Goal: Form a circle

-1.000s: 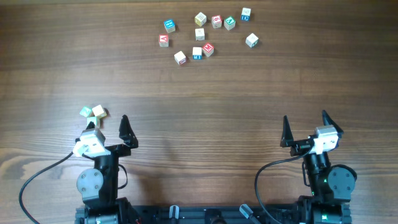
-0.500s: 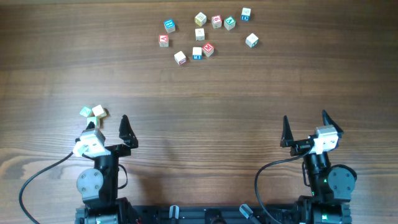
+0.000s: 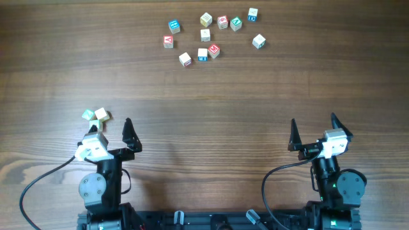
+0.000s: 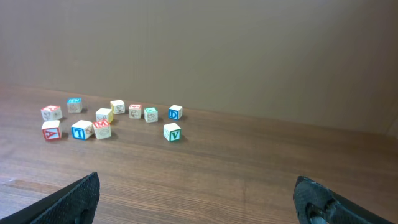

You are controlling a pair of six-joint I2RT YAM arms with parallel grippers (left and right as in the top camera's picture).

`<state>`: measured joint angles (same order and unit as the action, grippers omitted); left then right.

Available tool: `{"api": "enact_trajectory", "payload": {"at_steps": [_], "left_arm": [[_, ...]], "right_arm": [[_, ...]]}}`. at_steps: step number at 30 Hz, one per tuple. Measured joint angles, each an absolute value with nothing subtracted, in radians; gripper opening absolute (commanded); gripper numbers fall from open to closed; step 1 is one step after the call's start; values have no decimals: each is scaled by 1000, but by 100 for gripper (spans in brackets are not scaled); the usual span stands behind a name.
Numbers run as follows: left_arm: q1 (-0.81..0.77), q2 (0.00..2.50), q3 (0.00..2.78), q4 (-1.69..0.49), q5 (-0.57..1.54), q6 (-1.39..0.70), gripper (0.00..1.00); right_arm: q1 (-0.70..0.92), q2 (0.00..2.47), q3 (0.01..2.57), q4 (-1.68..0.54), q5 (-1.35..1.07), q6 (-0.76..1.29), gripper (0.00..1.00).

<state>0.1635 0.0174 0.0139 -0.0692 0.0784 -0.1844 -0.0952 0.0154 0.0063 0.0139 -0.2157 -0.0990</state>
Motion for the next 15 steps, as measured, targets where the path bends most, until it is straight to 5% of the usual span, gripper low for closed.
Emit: {"api": "enact_trajectory", "payload": {"at_steps": [15], "left_arm": [[163,17,14,-69,78,-184,100]], "right_arm": [[-95,15,6,14,-216,-99,100]]}}
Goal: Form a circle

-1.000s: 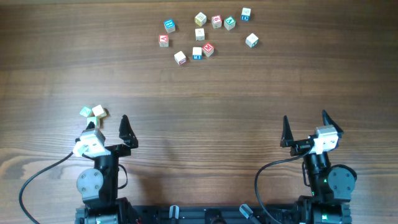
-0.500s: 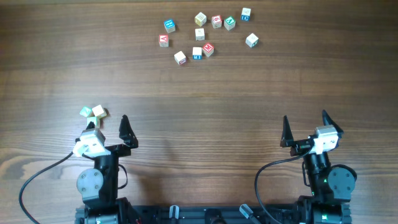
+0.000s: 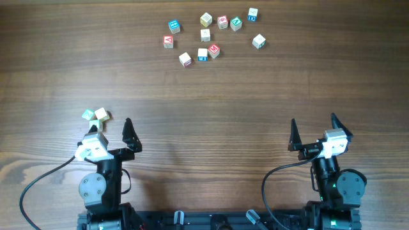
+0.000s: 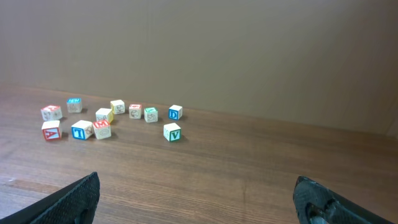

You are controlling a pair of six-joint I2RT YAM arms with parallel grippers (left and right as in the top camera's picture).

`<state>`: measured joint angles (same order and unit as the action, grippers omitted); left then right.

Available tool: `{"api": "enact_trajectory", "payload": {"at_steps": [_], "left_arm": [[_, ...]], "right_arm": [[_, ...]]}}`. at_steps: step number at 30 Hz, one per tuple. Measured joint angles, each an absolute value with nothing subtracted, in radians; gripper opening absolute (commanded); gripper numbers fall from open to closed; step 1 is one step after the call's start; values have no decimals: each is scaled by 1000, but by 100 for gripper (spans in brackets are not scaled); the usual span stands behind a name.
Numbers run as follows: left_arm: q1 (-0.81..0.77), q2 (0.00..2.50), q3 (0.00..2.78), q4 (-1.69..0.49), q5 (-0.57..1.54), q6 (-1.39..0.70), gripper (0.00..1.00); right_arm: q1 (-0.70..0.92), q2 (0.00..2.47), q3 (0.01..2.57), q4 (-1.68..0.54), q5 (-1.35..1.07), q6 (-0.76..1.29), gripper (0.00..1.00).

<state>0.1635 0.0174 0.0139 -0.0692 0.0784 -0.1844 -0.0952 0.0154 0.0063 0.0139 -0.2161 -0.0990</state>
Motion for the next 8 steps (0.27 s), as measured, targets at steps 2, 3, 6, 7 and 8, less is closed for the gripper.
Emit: {"api": "enact_trajectory", "payload": {"at_steps": [2,3,6,7,8], "left_arm": [[163,17,14,-69,79,-184,100],[163,17,14,-69,78,-184,100],[163,17,14,-69,78,-184,100],[163,17,14,-69,79,-184,100],[163,17,14,-69,78,-184,100]], "right_arm": [[-95,15,6,14,-216,-99,100],[-95,15,6,14,-216,-99,100],[-95,15,6,14,-216,-99,100],[-95,15,6,14,-216,-99,100],[-95,15,6,14,-216,-99,99]]}}
